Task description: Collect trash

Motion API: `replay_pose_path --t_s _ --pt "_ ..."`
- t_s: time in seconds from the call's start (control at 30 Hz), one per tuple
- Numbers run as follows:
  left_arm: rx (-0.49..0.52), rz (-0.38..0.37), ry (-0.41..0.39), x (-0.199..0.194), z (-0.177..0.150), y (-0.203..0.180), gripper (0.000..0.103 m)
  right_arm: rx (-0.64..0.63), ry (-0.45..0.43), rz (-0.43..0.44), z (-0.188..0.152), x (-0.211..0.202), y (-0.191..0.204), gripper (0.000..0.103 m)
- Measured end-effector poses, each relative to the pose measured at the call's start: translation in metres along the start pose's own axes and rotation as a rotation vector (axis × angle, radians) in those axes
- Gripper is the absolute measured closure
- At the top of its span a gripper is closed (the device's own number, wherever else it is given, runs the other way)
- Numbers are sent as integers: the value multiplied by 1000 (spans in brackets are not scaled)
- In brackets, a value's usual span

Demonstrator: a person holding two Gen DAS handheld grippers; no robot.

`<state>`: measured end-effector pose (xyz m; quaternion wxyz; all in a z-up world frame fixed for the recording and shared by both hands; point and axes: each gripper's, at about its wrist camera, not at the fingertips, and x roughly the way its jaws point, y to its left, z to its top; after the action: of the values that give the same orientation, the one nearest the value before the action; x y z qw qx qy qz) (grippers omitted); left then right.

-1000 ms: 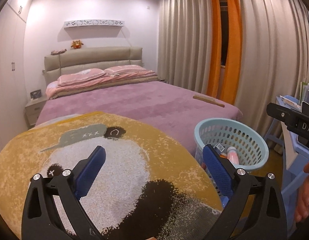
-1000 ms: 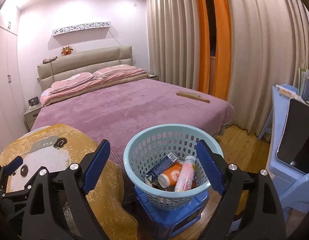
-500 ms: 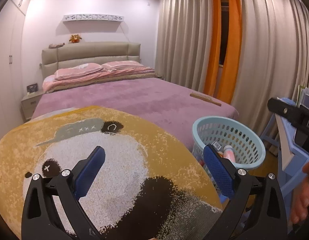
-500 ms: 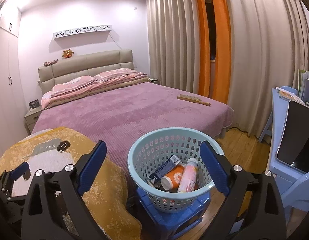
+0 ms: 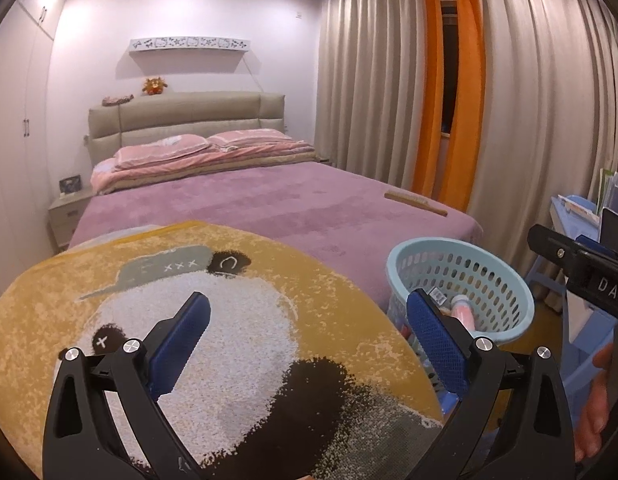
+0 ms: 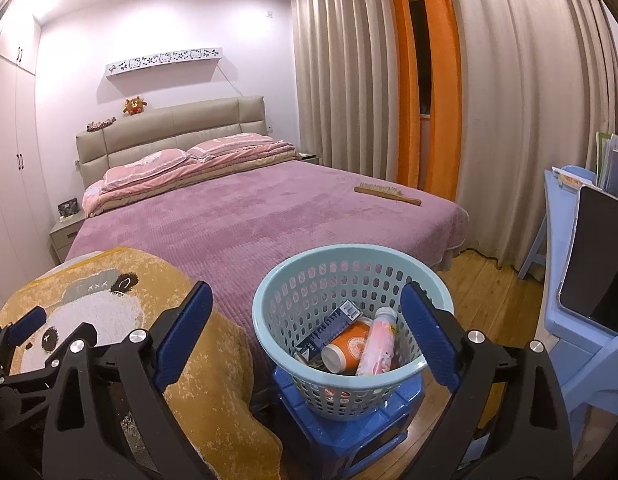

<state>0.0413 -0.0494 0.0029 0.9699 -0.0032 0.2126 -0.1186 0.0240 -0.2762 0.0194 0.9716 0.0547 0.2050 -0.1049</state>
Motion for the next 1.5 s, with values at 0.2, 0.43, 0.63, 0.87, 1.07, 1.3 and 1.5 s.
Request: replay_pose_path --t_s 0.2,0.43,0.63,0.87,1.07,1.3,1.5 --pt "-22 -1 -2 0 1 5 7 0 1 6 2 -1 1 12" --pt "-19 -1 -7 -1 2 5 7 -9 -3 11 4 -6 3 12" --pt "-27 -6 -4 -2 2 7 7 0 -2 21 5 -9 4 10" --pt "-29 -6 -5 -3 3 8 7 -13 -3 22 5 -8 8 10" --pt "-28 -7 -6 -3 3 8 7 -12 -3 23 4 -9 9 10" --pt "-28 -7 -4 -3 3 7 7 -11 -10 21 4 -11 8 10" --pt "-27 -1 -9 -5 5 6 8 -16 -18 21 5 -14 9 10"
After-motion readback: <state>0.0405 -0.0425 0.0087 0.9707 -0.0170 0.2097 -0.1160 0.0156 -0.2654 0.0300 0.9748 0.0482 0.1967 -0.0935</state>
